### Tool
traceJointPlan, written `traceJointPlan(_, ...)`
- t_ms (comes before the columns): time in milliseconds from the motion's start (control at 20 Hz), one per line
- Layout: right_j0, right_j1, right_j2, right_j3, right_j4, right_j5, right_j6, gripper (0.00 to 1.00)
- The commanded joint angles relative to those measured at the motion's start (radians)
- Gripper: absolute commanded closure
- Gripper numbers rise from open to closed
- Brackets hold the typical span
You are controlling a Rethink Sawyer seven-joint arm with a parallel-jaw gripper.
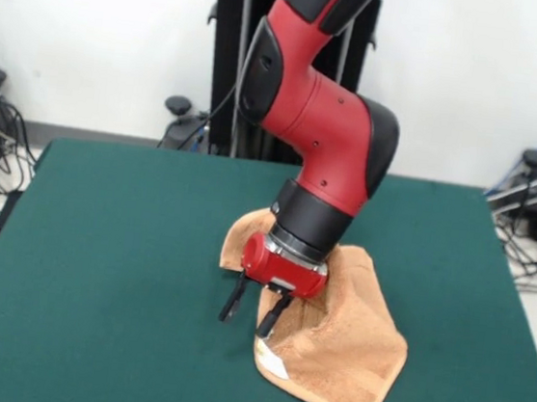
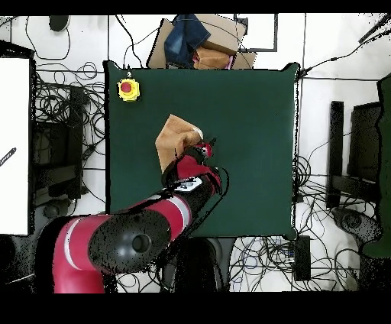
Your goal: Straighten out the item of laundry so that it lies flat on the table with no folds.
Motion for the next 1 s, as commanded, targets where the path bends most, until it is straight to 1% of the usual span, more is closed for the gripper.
traceJointPlan(50, 0.001, 0.07, 0.063, -0.028, 0.069, -0.085, 0.187, 0.0)
traceJointPlan(250, 0.009, 0.078, 0.053, -0.036, 0.083, -0.081, 0.165, 0.0)
traceJointPlan(600, 0.017, 0.084, 0.051, -0.031, 0.105, -0.086, 0.161, 0.0)
traceJointPlan(700, 0.035, 0.086, 0.035, -0.027, 0.118, -0.075, 0.149, 0.0)
traceJointPlan(850, 0.083, 0.092, -0.015, -0.028, 0.152, -0.032, 0.115, 0.0)
traceJointPlan(1000, 0.116, 0.103, -0.058, -0.015, 0.197, -0.009, 0.113, 0.0)
